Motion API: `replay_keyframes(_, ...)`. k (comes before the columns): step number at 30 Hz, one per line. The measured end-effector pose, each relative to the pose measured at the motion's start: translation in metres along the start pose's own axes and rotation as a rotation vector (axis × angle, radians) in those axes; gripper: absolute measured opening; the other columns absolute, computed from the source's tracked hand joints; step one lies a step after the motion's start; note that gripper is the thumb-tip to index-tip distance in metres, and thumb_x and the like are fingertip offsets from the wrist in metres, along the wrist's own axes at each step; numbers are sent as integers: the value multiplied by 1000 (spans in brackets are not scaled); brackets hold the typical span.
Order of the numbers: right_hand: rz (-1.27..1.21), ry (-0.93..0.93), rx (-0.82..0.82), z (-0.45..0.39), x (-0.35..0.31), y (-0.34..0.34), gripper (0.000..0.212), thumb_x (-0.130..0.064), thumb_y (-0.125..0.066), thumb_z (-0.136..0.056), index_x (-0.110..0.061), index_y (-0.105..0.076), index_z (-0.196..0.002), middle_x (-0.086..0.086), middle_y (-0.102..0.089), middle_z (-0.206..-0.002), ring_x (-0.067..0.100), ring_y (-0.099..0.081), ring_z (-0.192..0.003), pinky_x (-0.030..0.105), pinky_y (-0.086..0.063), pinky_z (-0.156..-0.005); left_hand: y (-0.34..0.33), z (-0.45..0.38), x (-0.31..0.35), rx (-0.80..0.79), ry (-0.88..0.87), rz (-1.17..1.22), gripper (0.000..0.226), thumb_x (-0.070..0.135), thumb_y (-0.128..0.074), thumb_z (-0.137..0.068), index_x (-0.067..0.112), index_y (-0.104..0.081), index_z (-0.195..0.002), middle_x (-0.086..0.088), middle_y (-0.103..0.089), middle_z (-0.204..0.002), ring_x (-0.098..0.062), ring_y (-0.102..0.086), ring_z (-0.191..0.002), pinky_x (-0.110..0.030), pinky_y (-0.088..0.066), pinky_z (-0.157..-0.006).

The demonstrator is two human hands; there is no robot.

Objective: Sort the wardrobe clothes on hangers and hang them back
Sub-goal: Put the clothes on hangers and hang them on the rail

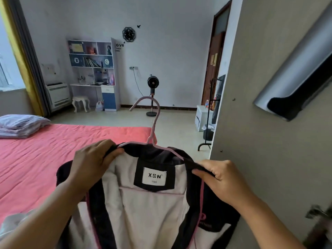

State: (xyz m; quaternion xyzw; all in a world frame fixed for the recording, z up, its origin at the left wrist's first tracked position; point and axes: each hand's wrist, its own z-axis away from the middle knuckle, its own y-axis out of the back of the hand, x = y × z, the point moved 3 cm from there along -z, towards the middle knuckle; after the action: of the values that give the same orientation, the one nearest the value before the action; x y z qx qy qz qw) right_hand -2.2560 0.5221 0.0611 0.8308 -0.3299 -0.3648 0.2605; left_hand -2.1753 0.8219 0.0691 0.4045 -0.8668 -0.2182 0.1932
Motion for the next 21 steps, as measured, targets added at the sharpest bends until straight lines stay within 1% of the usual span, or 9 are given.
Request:
replay_keyframes(3,4,-46,71,22,5,16,47,-58,-48,-87,-16,-70,-84,0,-64,-64,17,-61,-57,38,-47,-52,-23,-6,32,-12,-37,54,65,63,-26,-93,12,-60,-72,4,-60,-62,-19,-58,-53,-27,-42,-52)
replay_keyframes(5,3,-137,139,38,10,34,48,-60,-49,-87,-18,-70,-86,2,-67,-67,19,-64,-60,38,-49,-53,-37,-13,55,15,-58,89,63,62,-30,-93,12,-63,-73,3,-62,-66,-21,-59,-56,-27,-41,-56)
replay_keyframes(6,4,-165,180,46,11,44,39,-58,-52,-86,-24,-71,-90,0,-69,-69,18,-66,-62,37,-50,-54,-44,-17,65,36,-73,112,58,59,-36,-92,11,-65,-76,2,-63,-70,-21,-60,-61,-28,-43,-60)
replay_keyframes(8,31,-229,256,64,9,68,9,-39,-66,-85,-43,-70,-92,-12,-72,-75,6,-68,-68,27,-53,-59,-55,-26,88,65,-111,201,45,52,-50,-88,11,-69,-87,0,-64,-82,-21,-60,-76,-35,-44,-77)
replay_keyframes(10,36,-290,334,82,4,94,48,-11,-72,-80,-59,-67,-83,-26,-70,-79,-7,-66,-75,9,-48,-63,-64,-34,110,62,-155,310,41,49,-56,-84,14,-69,-100,-1,-62,-94,-19,-56,-90,-35,-41,-88)
replay_keyframes(11,24,-345,367,92,4,107,59,-2,-71,-77,-61,-67,-76,-29,-69,-78,-12,-64,-75,3,-44,-65,-68,-37,120,37,-178,359,43,51,-55,-83,16,-68,-105,0,-62,-97,-16,-55,-93,-32,-39,-89)
replay_keyframes(14,38,-456,505,120,-6,142,64,7,-71,-74,-57,-68,-69,-27,-69,-76,-14,-63,-73,0,-42,-67,-84,-43,157,-105,-267,518,41,52,-47,-87,22,-65,-110,4,-67,-92,-17,-62,-82,-31,-49,-75)
replay_keyframes(18,219,-549,583,165,-34,178,62,7,-74,-69,-55,-70,-74,-18,-72,-75,-7,-65,-72,3,-44,-70,-100,-46,215,-139,-345,687,29,43,-44,-89,26,-66,-97,8,-70,-87,-15,-65,-71,-26,-51,-59)
replay_keyframes(21,351,-567,669,194,-68,194,29,-19,-75,-72,-45,-74,-86,-9,-68,-77,3,-64,-74,7,-45,-72,-108,-39,254,-179,-371,858,26,47,-46,-87,30,-65,-94,12,-69,-82,-10,-62,-70,-25,-47,-57)
